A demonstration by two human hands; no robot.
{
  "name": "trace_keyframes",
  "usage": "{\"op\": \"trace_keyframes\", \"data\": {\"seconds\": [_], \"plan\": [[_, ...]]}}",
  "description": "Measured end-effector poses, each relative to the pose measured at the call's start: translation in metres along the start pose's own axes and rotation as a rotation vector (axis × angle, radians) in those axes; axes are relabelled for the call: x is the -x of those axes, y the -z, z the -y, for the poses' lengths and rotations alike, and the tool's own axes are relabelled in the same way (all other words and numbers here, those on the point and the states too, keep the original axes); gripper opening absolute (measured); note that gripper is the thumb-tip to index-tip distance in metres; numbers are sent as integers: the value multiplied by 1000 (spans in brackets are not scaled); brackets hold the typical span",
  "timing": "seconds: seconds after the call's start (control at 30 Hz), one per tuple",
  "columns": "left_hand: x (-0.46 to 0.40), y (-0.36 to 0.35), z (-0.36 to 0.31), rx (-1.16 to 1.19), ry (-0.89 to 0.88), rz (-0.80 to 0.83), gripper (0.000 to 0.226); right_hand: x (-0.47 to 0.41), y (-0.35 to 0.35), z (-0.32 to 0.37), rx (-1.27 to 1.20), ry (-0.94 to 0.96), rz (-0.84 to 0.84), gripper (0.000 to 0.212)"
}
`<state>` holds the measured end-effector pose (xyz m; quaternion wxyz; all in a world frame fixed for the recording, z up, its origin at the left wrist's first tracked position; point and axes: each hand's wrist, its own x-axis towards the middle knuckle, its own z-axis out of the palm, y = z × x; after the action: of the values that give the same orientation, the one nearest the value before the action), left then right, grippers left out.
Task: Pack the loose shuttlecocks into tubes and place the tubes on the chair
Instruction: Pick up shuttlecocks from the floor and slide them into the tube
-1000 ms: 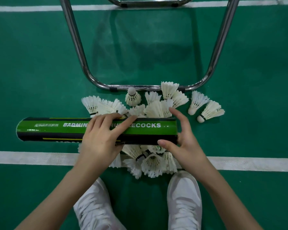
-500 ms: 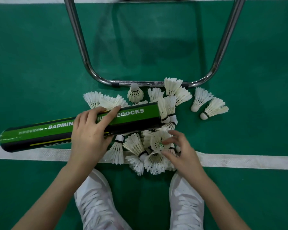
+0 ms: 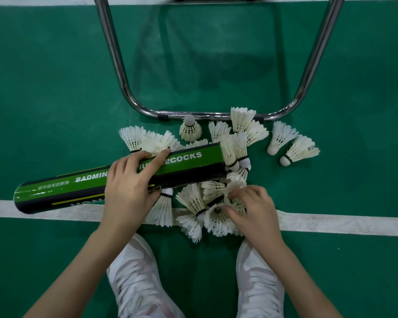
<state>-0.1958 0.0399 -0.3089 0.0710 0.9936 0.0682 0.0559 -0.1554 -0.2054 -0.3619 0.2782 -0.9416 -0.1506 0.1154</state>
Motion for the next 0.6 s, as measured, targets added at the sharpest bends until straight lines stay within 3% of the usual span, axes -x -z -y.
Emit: {"op": "trace_keyframes", "data": {"seconds": [0.13,0.27,0.47,0.6], "plan": [[1,0,-1,-6,-4,-1,83,2,-6,6,42,-60,-72,44],[2,-2,0,-9,-11,-2,84,2,-7,9,25,-197,-16,53],[1,-3,-1,-4,-26,-4,85,1,0,8,-113,-270,-78,15],[1,-2,0,-5,-25,7,86,3,23,10,-465,-396,-74,11]]}}
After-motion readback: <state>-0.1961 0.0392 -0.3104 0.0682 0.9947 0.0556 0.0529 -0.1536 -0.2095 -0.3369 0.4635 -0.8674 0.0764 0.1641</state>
